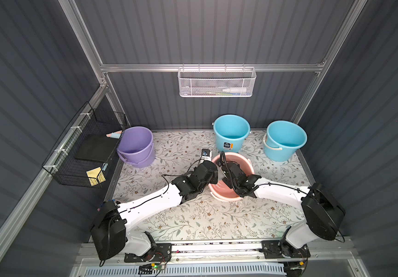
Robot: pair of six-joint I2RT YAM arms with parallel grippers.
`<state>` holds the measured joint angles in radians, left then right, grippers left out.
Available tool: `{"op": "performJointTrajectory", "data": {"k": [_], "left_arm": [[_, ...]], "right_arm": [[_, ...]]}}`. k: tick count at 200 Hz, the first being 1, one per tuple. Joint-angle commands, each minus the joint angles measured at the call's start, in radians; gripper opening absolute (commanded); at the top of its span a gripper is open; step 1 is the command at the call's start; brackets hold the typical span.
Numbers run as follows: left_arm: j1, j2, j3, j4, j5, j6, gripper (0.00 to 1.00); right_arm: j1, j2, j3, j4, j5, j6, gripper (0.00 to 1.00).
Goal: Wipe the inside of the bucket with a cloth
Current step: Wipe the dirt from the inside of the bucket.
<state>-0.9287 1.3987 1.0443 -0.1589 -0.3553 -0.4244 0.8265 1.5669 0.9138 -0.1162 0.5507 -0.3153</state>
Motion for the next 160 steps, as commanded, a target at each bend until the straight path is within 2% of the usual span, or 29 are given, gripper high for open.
{"op": "performJointTrajectory", "data": {"k": [1, 28, 58, 75, 101, 127, 160], "left_arm": [[-0.025, -0.010, 0.001, -0.016, 0.066, 0.012, 0.00], [-0.025, -0.008, 0.008, -0.022, 0.060, 0.016, 0.00], [-0.025, -0.010, 0.014, -0.028, 0.050, 0.021, 0.00], [-0.024, -0.015, 0.010, -0.027, 0.048, 0.022, 0.00], [-0.025, -0.009, 0.012, -0.026, 0.054, 0.025, 0.00], [-0.025, -0.006, 0.011, -0.021, 0.056, 0.027, 0.00], [-0.025, 0.005, 0.013, -0.016, 0.065, 0.030, 0.00]], "right_arm": [[0.002, -0.016, 0.040, -0.168, 0.086, -0.133, 0.00], [0.005, -0.014, 0.074, -0.392, 0.030, -0.141, 0.00], [0.009, 0.029, 0.133, -0.658, -0.090, -0.118, 0.00], [0.008, 0.041, 0.151, -0.761, -0.212, -0.114, 0.00], [0.007, 0.039, 0.177, -0.865, -0.478, -0.117, 0.00], [0.004, 0.031, 0.183, -0.857, -0.707, -0.100, 0.00], [0.000, 0.001, 0.141, -0.670, -0.826, -0.031, 0.00]]}}
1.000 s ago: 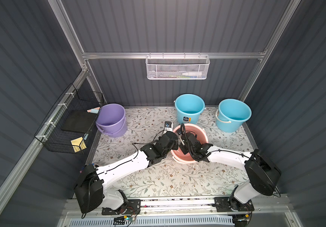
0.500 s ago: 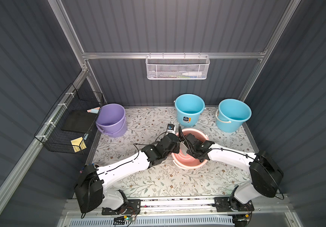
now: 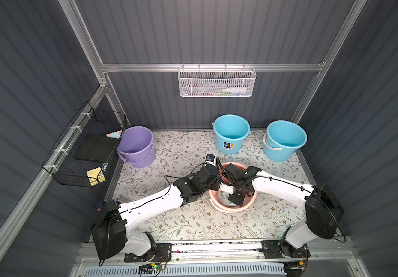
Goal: Wipe the inside of the bucket with a cloth
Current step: Wipe the dirt from the inside of the bucket.
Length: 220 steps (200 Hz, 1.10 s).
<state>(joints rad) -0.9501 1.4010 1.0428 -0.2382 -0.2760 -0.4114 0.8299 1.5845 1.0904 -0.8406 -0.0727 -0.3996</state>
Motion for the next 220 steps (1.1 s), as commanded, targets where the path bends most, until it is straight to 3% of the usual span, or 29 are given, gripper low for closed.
{"op": "performJointTrajectory", "data": {"k": [1, 37, 116, 220], "left_arm": [[-0.003, 0.003, 0.015, 0.064, -0.014, 0.017, 0.00], [-0.004, 0.018, 0.007, 0.079, -0.003, 0.016, 0.00], [-0.003, 0.002, -0.020, 0.093, 0.001, 0.004, 0.00], [-0.004, -0.023, -0.029, 0.091, 0.000, -0.003, 0.00]], "right_arm": [[-0.004, -0.018, -0.037, 0.063, -0.207, 0.055, 0.00], [-0.011, -0.052, -0.115, 0.373, -0.227, 0.167, 0.00], [-0.012, -0.107, -0.279, 0.899, 0.071, 0.324, 0.00], [-0.005, -0.150, -0.351, 1.193, 0.381, 0.186, 0.00]]}}
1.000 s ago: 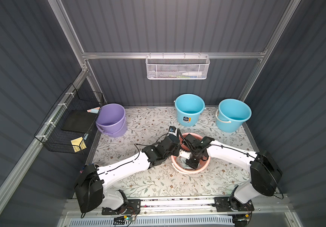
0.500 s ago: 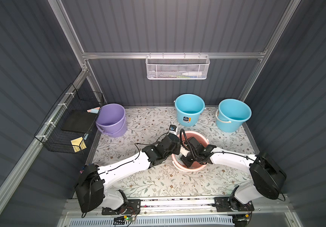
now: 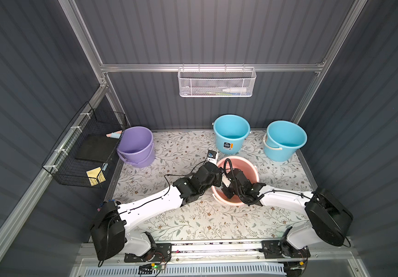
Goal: Wipe the inside of the bucket with a cloth
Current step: Wipe the dirt from the inside of the bucket.
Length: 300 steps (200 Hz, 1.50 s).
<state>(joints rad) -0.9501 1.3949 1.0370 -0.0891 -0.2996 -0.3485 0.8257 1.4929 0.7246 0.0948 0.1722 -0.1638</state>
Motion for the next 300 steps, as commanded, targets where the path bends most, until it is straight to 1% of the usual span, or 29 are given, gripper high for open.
{"op": "performJointTrajectory", "data": {"k": [1, 44, 59, 70, 104, 115, 147, 160, 171, 191, 218, 224, 237, 256, 277, 300], "left_arm": [[-0.004, -0.016, -0.023, -0.058, 0.024, -0.066, 0.00], [-0.003, -0.020, -0.026, -0.064, 0.020, -0.067, 0.00], [-0.003, -0.020, -0.027, -0.067, 0.018, -0.068, 0.00], [-0.004, -0.020, -0.026, -0.067, 0.015, -0.067, 0.00], [-0.003, -0.015, -0.021, -0.072, 0.003, -0.069, 0.00], [-0.003, -0.013, -0.019, -0.075, 0.000, -0.070, 0.00], [-0.003, -0.009, -0.007, -0.091, -0.013, -0.071, 0.00], [-0.004, -0.010, -0.005, -0.096, -0.017, -0.070, 0.00], [-0.003, -0.008, -0.003, -0.100, -0.021, -0.070, 0.00], [-0.003, -0.004, 0.002, -0.103, -0.022, -0.070, 0.00], [-0.004, 0.007, 0.012, -0.110, -0.026, -0.071, 0.00], [-0.003, 0.008, 0.015, -0.114, -0.028, -0.072, 0.00], [-0.003, 0.008, 0.019, -0.116, -0.032, -0.073, 0.00], [-0.004, 0.010, 0.026, -0.125, -0.037, -0.079, 0.00], [-0.003, 0.010, 0.030, -0.133, -0.038, -0.091, 0.00], [-0.004, 0.014, 0.031, -0.137, -0.033, -0.093, 0.00]], "right_arm": [[0.000, -0.059, 0.014, 0.259, 0.138, -0.051, 0.00], [0.001, -0.067, 0.025, 0.229, 0.276, -0.157, 0.00], [0.001, -0.065, 0.040, 0.179, 0.331, -0.192, 0.00], [0.001, -0.067, 0.049, 0.132, 0.343, -0.216, 0.00], [0.000, -0.091, 0.065, -0.019, 0.420, -0.223, 0.00], [0.000, -0.095, 0.079, -0.098, 0.427, -0.222, 0.00], [0.003, -0.097, 0.125, -0.379, 0.480, -0.144, 0.00], [0.004, -0.101, 0.140, -0.493, 0.476, -0.110, 0.00], [0.003, -0.099, 0.168, -0.615, 0.453, -0.069, 0.00], [0.004, -0.085, 0.223, -0.798, 0.346, -0.007, 0.00], [0.003, -0.067, 0.265, -0.968, 0.222, 0.054, 0.00], [0.002, -0.063, 0.270, -0.984, 0.190, 0.076, 0.00], [0.013, -0.071, 0.266, -0.974, 0.074, 0.030, 0.00], [0.004, -0.039, 0.325, -1.019, 0.023, 0.062, 0.00], [-0.002, 0.025, 0.368, -1.045, -0.087, 0.069, 0.00], [-0.018, 0.061, 0.389, -1.015, -0.210, 0.131, 0.00]]}}
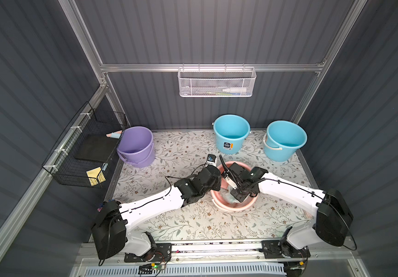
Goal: Wipe the inside of the bucket with a cloth
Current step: Wipe the dirt from the inside of the bucket.
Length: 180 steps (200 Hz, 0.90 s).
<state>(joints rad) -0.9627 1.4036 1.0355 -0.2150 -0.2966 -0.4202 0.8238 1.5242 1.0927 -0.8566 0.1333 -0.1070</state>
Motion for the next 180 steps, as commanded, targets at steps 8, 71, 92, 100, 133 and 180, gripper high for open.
{"op": "performJointTrajectory", "data": {"k": [8, 71, 92, 100, 133, 180], "left_arm": [[0.009, 0.008, 0.032, -0.016, -0.024, -0.023, 0.00], [0.012, 0.070, 0.071, -0.045, 0.026, -0.019, 0.00], [0.011, 0.089, 0.088, -0.050, 0.037, -0.011, 0.00], [0.011, 0.096, 0.092, -0.050, 0.043, -0.008, 0.00], [0.013, 0.115, 0.106, -0.049, 0.058, 0.003, 0.00], [0.015, 0.124, 0.115, -0.039, 0.091, 0.012, 0.00]], "right_arm": [[-0.021, 0.023, 0.016, -0.024, -0.216, 0.107, 0.00], [-0.021, -0.137, -0.028, 0.210, -0.359, 0.285, 0.00], [-0.021, -0.220, -0.021, 0.165, -0.278, 0.272, 0.00], [-0.021, -0.252, -0.019, 0.144, -0.239, 0.264, 0.00], [-0.022, -0.405, -0.012, 0.083, -0.111, 0.161, 0.00], [-0.021, -0.572, -0.029, 0.139, 0.037, -0.058, 0.00]]}}
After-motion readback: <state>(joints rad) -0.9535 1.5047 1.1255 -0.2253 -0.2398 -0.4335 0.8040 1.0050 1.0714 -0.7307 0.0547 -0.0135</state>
